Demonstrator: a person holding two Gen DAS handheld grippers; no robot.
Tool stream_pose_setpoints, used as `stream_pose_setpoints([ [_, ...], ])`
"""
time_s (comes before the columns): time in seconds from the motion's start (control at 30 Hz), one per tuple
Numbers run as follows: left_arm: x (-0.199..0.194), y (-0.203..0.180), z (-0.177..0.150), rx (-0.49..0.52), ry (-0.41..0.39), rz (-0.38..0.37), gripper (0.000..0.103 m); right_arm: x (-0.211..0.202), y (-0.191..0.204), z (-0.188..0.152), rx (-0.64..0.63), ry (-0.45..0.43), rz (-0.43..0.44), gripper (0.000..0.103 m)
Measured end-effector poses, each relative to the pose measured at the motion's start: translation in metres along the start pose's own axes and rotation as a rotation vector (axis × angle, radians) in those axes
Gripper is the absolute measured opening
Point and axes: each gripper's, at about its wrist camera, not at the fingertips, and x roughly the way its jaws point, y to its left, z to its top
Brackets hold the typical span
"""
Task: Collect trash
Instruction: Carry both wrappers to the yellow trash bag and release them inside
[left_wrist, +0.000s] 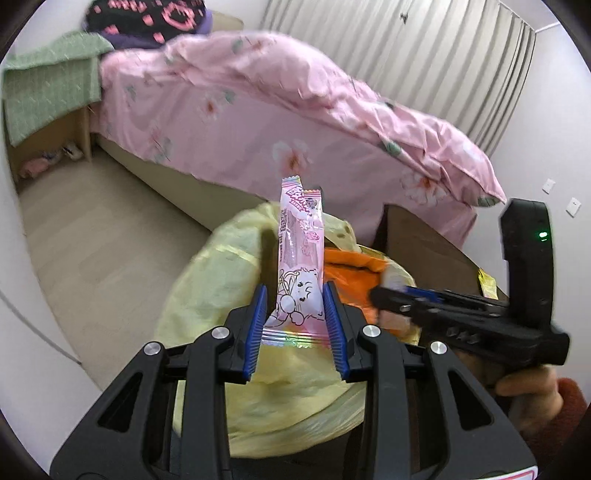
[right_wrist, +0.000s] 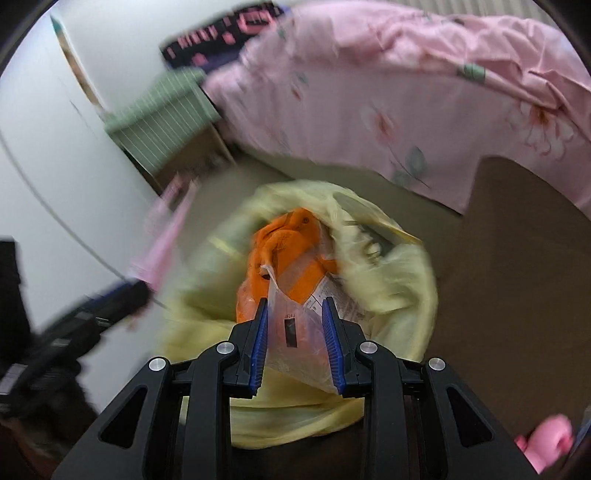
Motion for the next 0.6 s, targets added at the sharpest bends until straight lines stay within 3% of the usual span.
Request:
stream_pose_setpoints([
  [0.23,0.065,-0.003,-0.009,0.011,0.196,0.018,0.030,-0.001,-0.014,0.002,-0.049,0.013,-0.037,0.026],
  [0.33,0.066,-0.007,-0.021,0.049,0.226,0.011,0.030,0.015,-0.017,0.006,-0.064,0.041,-0.021,0.026],
  [0.6,0.051,0.012,-0.028,0.001,0.204,0.035,0.030,0.045,-0.007,0.016,-0.087,0.111,-0.003,0.026],
])
